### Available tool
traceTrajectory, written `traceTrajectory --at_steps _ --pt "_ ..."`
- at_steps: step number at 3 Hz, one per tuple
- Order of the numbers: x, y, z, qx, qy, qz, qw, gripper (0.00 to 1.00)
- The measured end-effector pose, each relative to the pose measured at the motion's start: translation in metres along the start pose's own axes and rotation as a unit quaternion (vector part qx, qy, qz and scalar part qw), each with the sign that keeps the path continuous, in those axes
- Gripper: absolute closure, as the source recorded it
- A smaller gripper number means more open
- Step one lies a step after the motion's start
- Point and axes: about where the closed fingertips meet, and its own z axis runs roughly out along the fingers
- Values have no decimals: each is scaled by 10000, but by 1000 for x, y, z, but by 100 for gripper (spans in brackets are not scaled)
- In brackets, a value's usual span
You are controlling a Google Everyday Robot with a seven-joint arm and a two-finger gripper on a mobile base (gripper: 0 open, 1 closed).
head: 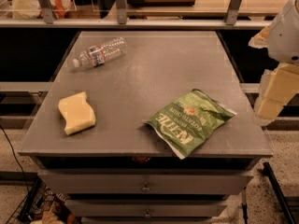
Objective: Pick water bottle
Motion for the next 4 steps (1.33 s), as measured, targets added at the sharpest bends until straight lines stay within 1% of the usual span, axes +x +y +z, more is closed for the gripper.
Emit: traceTrajectory --at_steps 1,2,3,4 --pt "0 0 0 0 0 0 10000 0" --pt "-3 -3 -2 59 -89 -85 9999 0" --pt "-17 -13 3 122 -129 -493 9986 0" --pt "-47 -30 14 200 -205 -1155 9929 0"
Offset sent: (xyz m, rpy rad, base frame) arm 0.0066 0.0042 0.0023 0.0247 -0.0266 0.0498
